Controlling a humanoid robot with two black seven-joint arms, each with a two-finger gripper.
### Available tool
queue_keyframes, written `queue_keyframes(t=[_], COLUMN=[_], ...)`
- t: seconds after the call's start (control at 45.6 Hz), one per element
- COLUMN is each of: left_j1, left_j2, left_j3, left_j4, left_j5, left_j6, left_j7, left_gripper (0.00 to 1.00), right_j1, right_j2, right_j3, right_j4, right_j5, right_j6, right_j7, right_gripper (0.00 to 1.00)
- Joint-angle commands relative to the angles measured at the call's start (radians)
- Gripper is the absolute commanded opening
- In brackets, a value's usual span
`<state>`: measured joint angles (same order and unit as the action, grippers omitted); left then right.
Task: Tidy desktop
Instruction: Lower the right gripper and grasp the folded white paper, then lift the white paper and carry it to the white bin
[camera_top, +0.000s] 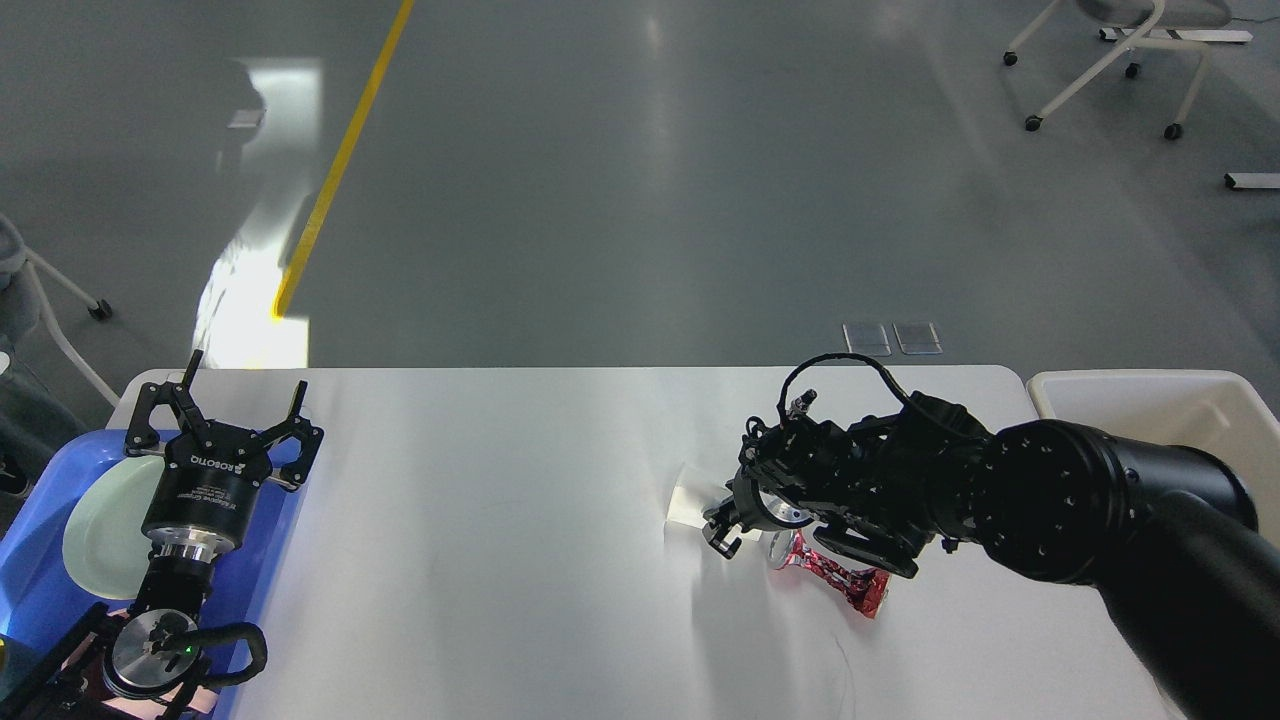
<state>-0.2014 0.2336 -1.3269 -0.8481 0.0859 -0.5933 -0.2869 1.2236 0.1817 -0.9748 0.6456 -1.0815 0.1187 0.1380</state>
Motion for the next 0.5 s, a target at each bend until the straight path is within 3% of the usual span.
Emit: queue_keyframes(t=[0.0, 0.263, 0.482], left_j1=[-0.001, -0.001, -0.001], left_j2=[0.0, 0.001, 0.0], left_j3=[0.0, 0.0, 0.0], left_j4=[0.0, 0.0, 0.0], left_j5=[0.0, 0.0, 0.0], left_j6=[0.0, 0.0, 0.0], left_j7=[0.0, 0.0, 0.0], left_gripper=[0.97, 0.97, 0.97], right_j1=[0.008, 0.065, 0.217], right_j2=[-0.005, -0.03, -0.097], right_j3=[0.004, 0.004, 0.004], right_j4=[0.006, 0.025, 0.19], right_j5=[0.006, 0.159, 0.301], right_j6=[0.007, 0.009, 0.042], right_j7=[-0.002, -0.005, -0.005], right_gripper=[0.0, 0.0, 0.0])
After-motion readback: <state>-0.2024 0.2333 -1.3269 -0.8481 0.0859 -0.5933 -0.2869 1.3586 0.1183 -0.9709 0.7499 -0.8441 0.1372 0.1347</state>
